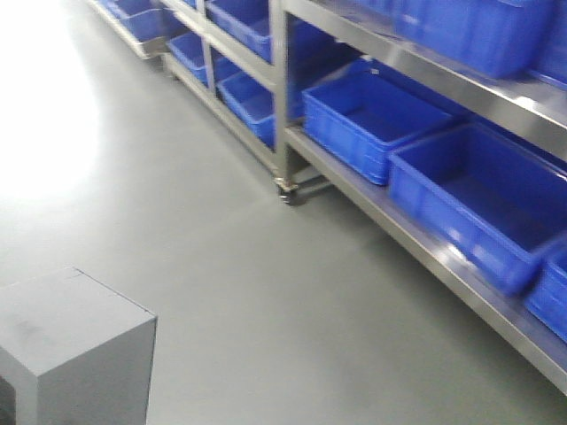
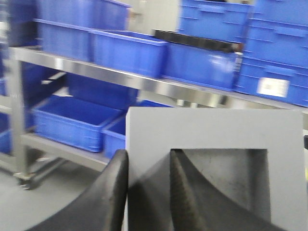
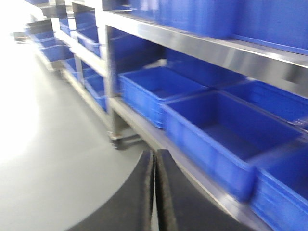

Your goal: Sort gray base to blue bin

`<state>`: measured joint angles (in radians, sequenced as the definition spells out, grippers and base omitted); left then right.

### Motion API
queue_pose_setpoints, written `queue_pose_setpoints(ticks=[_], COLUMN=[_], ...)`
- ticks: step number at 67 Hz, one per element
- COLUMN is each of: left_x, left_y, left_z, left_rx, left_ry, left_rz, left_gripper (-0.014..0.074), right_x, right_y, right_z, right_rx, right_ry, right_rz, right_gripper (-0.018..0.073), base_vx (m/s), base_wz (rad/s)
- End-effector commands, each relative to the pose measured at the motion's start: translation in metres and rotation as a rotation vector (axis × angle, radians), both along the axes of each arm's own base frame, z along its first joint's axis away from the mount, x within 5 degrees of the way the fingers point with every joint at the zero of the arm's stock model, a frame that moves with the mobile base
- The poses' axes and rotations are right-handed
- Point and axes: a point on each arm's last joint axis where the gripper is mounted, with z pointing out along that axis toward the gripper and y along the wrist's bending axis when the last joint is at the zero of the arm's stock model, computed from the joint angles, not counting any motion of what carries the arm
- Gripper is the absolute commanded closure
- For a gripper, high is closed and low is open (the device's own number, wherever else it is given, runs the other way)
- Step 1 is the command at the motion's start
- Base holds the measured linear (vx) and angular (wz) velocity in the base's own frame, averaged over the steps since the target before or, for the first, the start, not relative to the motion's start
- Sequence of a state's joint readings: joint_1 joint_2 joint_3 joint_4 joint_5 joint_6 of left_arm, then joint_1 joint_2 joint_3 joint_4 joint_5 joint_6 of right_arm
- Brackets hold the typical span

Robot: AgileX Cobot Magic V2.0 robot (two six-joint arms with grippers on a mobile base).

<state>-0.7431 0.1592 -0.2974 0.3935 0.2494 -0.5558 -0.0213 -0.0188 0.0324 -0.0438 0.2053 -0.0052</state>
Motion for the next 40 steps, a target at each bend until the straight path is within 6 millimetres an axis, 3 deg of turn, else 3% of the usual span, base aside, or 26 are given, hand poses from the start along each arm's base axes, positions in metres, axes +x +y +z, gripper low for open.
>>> queue_pose_setpoints(ticks=[1, 40], left_x=[-0.003, -0.003], left_y=[-0.0021, -0.0021], left_z=[0.018, 0.018], left_rx=[-0.07, -0.07], left_ry=[-0.083, -0.083], left_rz=[-0.042, -0.042], left_gripper=[0.0603, 0.0603], right_x=[0.0004, 0.0004], right_y=[-0.0001, -0.0001], right_z=[0.006, 0.006], right_rx=[-0.017, -0.017], right_ry=[-0.08, -0.08], right_rz=[-0.001, -0.001], right_gripper=[0.0564, 0.0564], base_vx=[0.18, 0.19], base_wz=[0.68, 0.67])
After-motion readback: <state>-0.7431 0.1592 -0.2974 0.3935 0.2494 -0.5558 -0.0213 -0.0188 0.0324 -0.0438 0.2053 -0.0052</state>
